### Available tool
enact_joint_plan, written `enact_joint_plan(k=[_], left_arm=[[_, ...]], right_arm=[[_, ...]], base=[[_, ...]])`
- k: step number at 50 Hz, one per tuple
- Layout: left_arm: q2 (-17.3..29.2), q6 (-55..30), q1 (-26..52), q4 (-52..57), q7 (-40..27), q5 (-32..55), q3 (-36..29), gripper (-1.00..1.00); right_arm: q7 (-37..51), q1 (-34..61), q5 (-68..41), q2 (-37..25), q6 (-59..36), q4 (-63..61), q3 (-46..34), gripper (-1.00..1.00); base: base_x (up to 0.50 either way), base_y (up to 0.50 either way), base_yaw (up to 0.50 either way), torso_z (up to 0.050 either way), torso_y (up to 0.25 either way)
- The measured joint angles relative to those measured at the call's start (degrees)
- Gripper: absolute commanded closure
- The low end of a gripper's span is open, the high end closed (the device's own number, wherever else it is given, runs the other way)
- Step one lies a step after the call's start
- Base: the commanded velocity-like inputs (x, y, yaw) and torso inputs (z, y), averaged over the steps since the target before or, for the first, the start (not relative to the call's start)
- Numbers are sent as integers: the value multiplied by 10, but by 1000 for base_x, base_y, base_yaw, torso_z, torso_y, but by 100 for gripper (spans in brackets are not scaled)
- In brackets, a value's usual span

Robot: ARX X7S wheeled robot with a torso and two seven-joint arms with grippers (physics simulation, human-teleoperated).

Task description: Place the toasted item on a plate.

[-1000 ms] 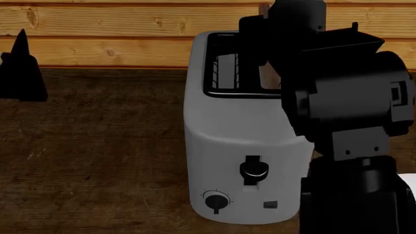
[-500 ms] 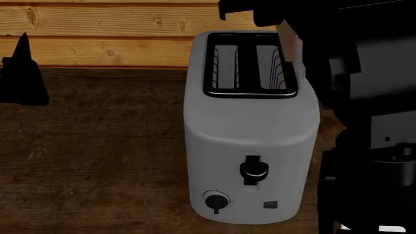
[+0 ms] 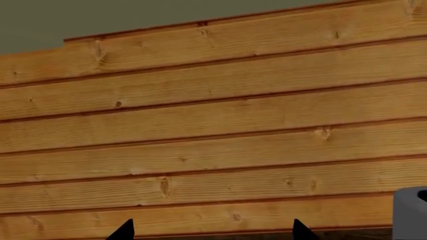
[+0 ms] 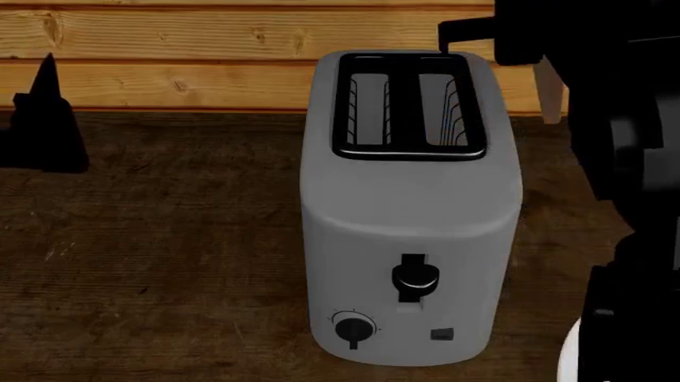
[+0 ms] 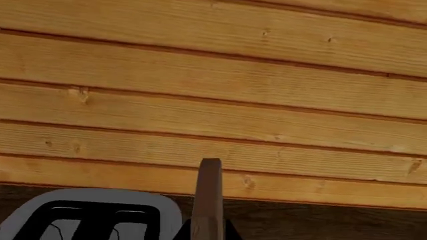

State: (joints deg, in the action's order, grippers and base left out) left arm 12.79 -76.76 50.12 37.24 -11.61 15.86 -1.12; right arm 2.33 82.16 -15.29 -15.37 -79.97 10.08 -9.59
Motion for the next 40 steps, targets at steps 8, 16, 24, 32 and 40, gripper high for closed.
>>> enact_joint_plan(k=[8, 16, 24, 32, 40], left_arm=[[0, 4, -2, -3, -1, 2, -1, -100], [0, 10, -6, -6, -2, 4, -2, -100], [1, 17, -10, -8, -3, 6, -1, -100], [1, 24, -14, -12, -4, 7, -2, -100], [1, 29, -17, -16, -4, 9, -1, -100]], right_arm=[[3, -24, -6, -24, -38, -51, 7, 100], [49, -54, -73, -58, -72, -106, 23, 100], [168, -87, -234, -113, -86, -145, 43, 100], [279, -126, -382, -162, -92, -179, 65, 100], [400, -177, -546, -209, -91, -219, 98, 100]], base=[[0, 0, 0, 0, 0], [0, 0, 0, 0, 0], [0, 0, 0, 0, 0], [0, 0, 0, 0, 0], [0, 0, 0, 0, 0]])
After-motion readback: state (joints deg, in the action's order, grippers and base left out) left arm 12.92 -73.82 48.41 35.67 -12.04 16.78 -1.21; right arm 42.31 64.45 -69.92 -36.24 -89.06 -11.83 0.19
